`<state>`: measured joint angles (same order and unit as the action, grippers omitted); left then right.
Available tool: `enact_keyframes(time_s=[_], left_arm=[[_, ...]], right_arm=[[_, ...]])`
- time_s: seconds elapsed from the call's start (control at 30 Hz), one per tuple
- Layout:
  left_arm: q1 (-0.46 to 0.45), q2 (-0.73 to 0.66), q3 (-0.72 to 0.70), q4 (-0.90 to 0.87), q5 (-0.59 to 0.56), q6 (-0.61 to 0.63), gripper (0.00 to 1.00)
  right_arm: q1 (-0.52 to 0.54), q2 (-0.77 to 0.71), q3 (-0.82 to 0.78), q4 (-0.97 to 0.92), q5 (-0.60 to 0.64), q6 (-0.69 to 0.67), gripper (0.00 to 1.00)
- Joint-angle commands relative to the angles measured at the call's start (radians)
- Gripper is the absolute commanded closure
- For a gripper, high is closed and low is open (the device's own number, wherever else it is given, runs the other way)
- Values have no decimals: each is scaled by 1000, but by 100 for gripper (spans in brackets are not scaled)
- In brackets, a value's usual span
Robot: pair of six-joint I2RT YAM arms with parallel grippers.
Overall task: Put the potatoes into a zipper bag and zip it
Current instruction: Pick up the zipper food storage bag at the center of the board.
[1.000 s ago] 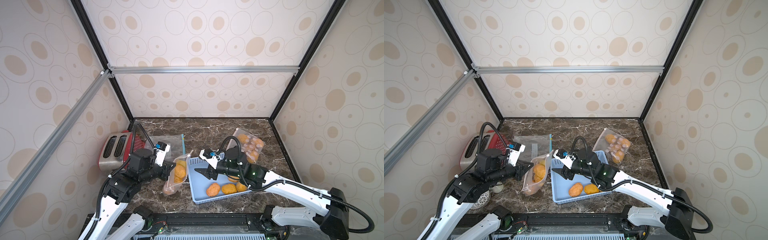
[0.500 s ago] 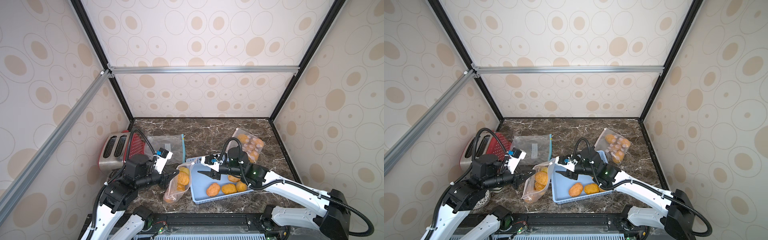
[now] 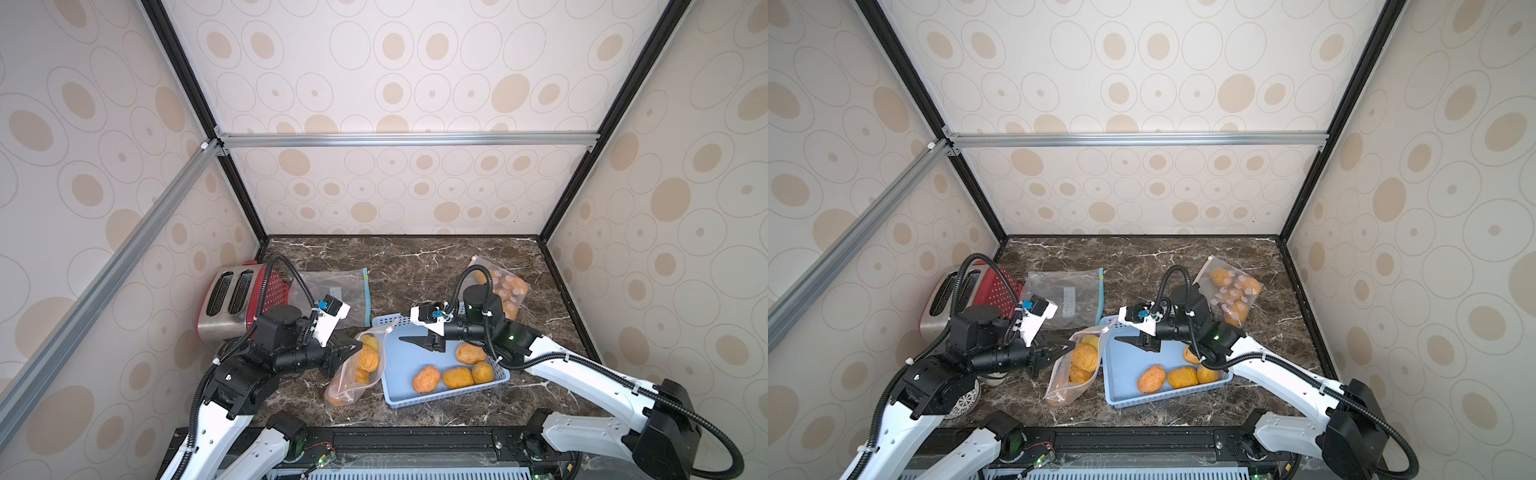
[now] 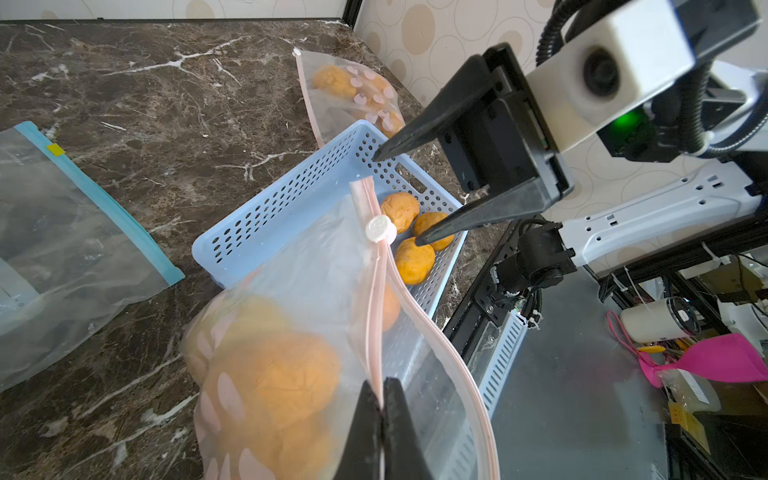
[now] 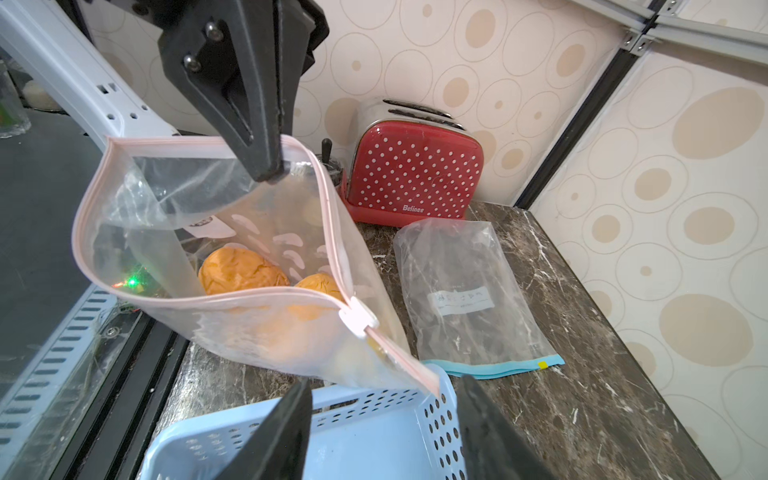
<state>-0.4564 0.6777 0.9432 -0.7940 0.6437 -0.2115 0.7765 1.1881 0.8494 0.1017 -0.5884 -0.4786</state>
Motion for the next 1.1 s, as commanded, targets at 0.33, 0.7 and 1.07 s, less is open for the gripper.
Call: enact_keyframes(time_s=[0.33,0.7,1.07], left_arm=[[-4,-3,55,7,43,37,100],[-4,-15,54,10,55,40,100],[-4,-20,67,4,45,40,100]], right_arm=[[0,81,91,-1,-155,-58,55],[0,104,90,-23,-126,-102,65],[-2,87,90,-25,-117,-125,93]])
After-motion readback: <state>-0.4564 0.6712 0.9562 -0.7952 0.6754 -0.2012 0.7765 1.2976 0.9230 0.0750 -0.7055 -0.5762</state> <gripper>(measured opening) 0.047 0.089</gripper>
